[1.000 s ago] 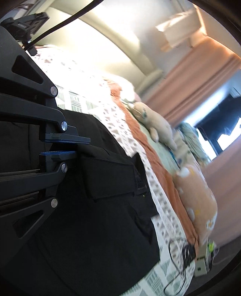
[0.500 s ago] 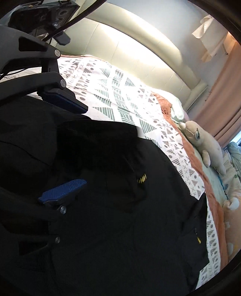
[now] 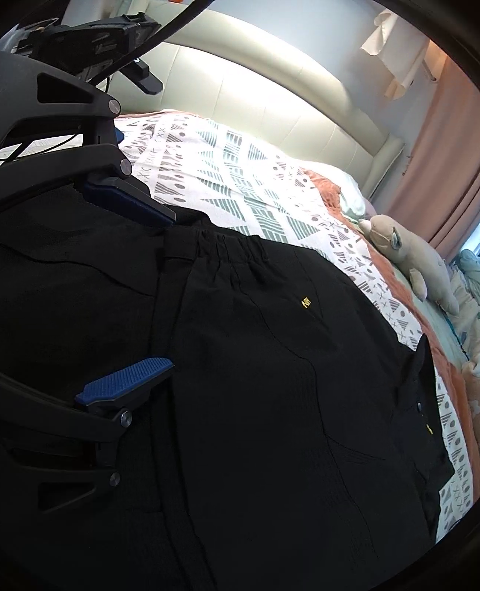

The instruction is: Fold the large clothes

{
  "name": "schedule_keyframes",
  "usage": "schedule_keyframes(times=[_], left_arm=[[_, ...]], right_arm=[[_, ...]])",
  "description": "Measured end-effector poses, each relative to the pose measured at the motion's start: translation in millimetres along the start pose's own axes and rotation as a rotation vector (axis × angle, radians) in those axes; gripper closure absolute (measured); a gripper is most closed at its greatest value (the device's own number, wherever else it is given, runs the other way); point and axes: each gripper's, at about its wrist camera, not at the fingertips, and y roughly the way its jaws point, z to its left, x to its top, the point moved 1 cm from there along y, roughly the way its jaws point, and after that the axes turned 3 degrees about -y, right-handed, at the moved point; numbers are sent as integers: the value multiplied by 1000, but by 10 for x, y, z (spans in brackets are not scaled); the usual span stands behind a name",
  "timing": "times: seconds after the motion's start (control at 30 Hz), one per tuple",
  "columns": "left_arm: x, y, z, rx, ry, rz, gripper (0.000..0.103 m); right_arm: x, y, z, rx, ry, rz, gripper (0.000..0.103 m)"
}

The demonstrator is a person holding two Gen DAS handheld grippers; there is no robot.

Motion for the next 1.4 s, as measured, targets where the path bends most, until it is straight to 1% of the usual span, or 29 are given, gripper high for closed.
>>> schedule_keyframes(times=[0.03,0.07,0.1,0.13,0.17,0.2,0.23,0.27,0.43,0.53,0.63,0.67,0.73,0.77,0.8,0.9,1.0,1.03,1.07,1.1,1.13,1.2,1.27,1.33,1.4], left_arm=[[-3,3,-2,-1,1,1,1],[-3,7,-3,-1,2,2,1],[-3,12,-4,0,2,3,1],[-3,16,-1,1,2,3,1],[0,20,4,3,1,3,1],[3,22,8,6,0,3,1],[5,26,10,8,0,3,1],[4,28,14,9,1,4,1],[16,60,5,16,8,9,1],[9,55,0,29,12,8,1],[-10,44,-30,46,24,8,1],[-22,39,-45,52,30,10,1],[-57,28,-86,66,40,16,1],[-78,19,-107,70,44,21,1],[-105,0,-135,71,48,25,1],[-185,-104,-246,58,73,27,1],[-280,-262,-425,80,167,6,1],[-322,-325,-476,82,199,-1,1],[-358,-378,-501,81,220,-5,1],[-404,-428,-520,78,240,-5,1],[-455,-472,-526,71,255,-1,1],[-588,-566,-515,66,297,2,1],[-740,-658,-471,85,336,-9,1],[-813,-748,-431,81,339,-4,1],[-849,-879,-418,87,329,-19,1]], right_arm=[[47,62,-22,-3,18,-6,34],[49,60,-14,3,32,-9,37],[65,74,-31,16,48,-11,44],[96,129,-40,18,60,-10,49],[127,195,-62,7,75,-9,61],[139,255,-88,-4,94,-1,70],[167,344,-107,-3,114,4,74],[154,378,-140,1,119,5,80],[173,545,-52,3,78,10,81],[191,522,-1,18,69,17,81],[199,383,43,32,57,6,81],[197,339,62,23,50,0,80],[175,177,81,-9,38,-20,66],[157,88,76,-17,40,-31,49],[103,-23,53,-22,42,-37,36],[-1,-309,43,-52,38,-69,35],[-136,-605,-17,-75,59,-108,34],[-188,-710,-38,-91,66,-121,31],[-237,-805,-46,-112,68,-137,24],[-285,-881,-29,-138,64,-154,22],[-356,-1000,-34,-161,63,-173,21],[-484,-1164,-23,-177,60,-198,21],[-645,-1345,-19,-205,56,-221,21],[-798,-1513,-23,-220,62,-233,21],[-916,-1614,10,-233,55,-236,21]])
